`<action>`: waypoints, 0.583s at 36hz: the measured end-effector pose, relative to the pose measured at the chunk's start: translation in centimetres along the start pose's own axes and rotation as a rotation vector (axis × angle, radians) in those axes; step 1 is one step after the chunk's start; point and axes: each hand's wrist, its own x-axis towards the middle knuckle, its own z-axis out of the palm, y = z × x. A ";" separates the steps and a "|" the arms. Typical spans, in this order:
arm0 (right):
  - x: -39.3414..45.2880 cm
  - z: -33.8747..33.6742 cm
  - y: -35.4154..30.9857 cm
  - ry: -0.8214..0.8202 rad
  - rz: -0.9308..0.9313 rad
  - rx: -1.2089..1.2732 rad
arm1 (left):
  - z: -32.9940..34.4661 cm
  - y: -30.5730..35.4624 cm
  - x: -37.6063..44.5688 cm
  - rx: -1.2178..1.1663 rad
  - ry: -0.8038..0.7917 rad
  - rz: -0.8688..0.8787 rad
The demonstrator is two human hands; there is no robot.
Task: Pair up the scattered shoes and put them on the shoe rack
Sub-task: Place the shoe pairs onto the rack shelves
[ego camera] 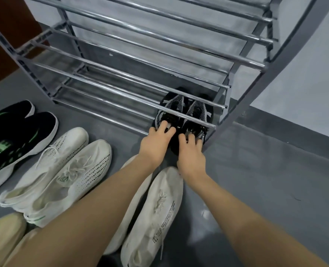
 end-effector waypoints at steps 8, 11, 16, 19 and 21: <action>0.3 0.3 0.9 -0.041 0.005 0.013 | 1.1 -0.1 0.5 -0.039 -0.019 0.041; 0.2 0.2 0.7 -0.029 0.012 0.036 | 1.3 -0.4 0.3 -0.111 -0.035 0.041; -1.0 0.1 0.4 0.045 0.011 0.053 | 0.9 -1.0 -1.1 -0.231 -0.021 0.040; -2.8 0.3 0.0 0.101 0.003 0.012 | 0.6 -1.3 -2.7 -0.249 0.005 0.056; -4.1 0.4 -0.4 0.143 0.004 0.006 | 0.2 -1.6 -4.0 -0.228 0.014 0.080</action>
